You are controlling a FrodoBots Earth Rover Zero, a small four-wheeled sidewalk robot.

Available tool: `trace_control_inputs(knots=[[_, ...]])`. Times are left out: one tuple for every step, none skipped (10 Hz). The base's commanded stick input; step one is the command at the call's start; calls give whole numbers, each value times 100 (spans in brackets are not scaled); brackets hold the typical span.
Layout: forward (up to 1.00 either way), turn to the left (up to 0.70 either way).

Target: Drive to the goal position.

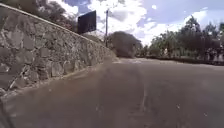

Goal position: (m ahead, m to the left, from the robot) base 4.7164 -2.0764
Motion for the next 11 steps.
trace_control_inputs(knots=[[70, 0], [70, 0], [70, 0], [70, 0], [70, 0], [70, -5], [70, -21], [70, 0], [70, 0], [70, 0], [70, 0]])
